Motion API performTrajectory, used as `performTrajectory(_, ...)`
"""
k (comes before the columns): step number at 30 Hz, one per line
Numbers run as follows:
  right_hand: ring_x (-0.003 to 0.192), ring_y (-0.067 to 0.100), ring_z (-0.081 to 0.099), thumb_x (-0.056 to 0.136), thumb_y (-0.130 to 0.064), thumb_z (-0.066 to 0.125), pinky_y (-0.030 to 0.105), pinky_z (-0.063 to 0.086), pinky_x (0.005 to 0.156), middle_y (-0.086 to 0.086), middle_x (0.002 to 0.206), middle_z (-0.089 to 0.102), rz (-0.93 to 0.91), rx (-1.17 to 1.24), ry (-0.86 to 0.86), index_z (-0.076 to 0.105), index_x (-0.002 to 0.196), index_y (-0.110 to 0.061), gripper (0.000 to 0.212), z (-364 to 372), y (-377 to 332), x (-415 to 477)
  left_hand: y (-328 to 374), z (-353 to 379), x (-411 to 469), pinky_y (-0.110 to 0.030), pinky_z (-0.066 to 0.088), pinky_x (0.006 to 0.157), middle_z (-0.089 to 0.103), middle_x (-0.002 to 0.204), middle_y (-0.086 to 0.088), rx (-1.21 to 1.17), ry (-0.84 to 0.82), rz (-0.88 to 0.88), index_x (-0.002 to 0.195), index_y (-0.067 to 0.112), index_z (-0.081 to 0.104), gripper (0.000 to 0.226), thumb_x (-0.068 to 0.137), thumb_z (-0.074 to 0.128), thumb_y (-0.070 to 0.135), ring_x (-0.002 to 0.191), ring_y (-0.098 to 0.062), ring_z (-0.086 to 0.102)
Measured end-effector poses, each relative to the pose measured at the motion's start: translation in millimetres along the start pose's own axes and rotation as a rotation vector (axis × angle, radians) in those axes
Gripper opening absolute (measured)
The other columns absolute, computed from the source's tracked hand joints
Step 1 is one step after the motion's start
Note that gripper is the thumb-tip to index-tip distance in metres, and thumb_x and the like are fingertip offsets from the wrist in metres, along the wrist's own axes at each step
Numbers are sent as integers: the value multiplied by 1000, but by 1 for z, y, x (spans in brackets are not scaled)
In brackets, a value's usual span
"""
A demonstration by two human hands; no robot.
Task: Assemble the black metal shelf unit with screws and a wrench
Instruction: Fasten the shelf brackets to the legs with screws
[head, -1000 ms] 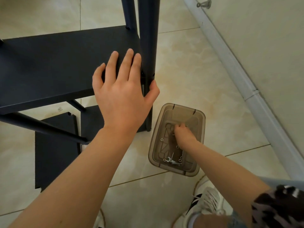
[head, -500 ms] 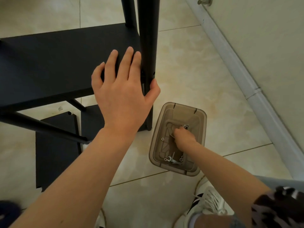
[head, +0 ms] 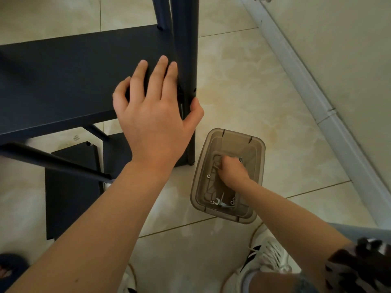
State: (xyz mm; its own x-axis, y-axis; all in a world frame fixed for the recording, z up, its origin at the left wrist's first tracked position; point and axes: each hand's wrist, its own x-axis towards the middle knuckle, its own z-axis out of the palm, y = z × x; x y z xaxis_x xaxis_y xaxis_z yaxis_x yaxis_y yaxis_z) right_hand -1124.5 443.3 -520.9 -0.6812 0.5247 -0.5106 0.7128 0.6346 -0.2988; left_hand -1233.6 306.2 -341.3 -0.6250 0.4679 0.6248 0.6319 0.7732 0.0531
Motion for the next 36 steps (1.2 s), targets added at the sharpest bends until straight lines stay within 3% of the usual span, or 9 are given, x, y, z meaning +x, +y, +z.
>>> performTrajectory(9,84,28,56,98,-11,49,35,46,69,5,92,57,-46,-52,-7,57,104,-14,11,-2,-1,-3,0,-1,1,-43,29,113,55,148,2,17,-25,1,139,17,59,59,100,36,55,142,-24,43)
performTrajectory(13,84,30,60,96,-4,48,38,51,70,9,94,61,3,-82,-38,61,100,-9,14,-10,-4,-4,0,-2,0,-43,29,113,55,148,1,12,-18,7,139,16,59,58,100,37,53,142,-25,44)
performTrajectory(16,75,26,55,95,-5,50,36,46,66,7,85,57,0,-137,-92,57,89,-10,11,-20,-6,-5,0,-2,0,-44,30,113,55,148,1,10,-19,11,139,16,59,58,100,37,53,142,-25,44)
performTrajectory(21,60,17,46,92,-2,53,27,36,50,3,70,48,-90,-246,-194,41,67,-12,30,-54,-30,-2,0,-2,0,-44,29,113,55,147,-1,-12,-12,5,139,15,59,57,101,39,52,142,-26,44)
performTrajectory(25,67,24,53,87,-4,59,25,39,54,6,69,50,-218,-376,-262,48,66,-6,24,-90,-52,-7,1,-2,-1,-44,27,113,55,148,-1,-25,-24,-2,139,15,59,57,100,41,52,142,-27,43)
performTrajectory(27,72,27,60,86,-8,64,26,44,57,9,71,59,-275,-386,-266,63,75,0,14,-110,-58,-19,1,-3,-2,-45,28,113,55,148,-2,-28,-28,-5,139,14,59,57,101,41,52,142,-27,43)
performTrajectory(29,79,23,66,86,-15,67,28,51,67,8,80,70,-325,-322,-248,75,93,-2,16,-132,-59,-35,1,-4,-1,-46,29,113,55,147,-3,-33,-29,-4,139,13,59,56,101,42,51,142,-28,44)
performTrajectory(34,83,8,64,89,-24,68,19,48,74,-7,89,69,-406,-8,-117,76,104,-14,20,-177,-59,-77,1,-7,-2,-46,31,113,56,146,-4,-38,-25,-2,139,12,60,55,101,43,49,142,-29,45)
performTrajectory(36,75,1,66,87,-22,70,14,48,70,-11,82,72,-400,191,-84,76,99,-17,14,-190,-57,-93,1,-7,-1,-46,31,113,56,146,-4,-44,-35,-4,139,12,59,56,101,43,50,142,-29,44)
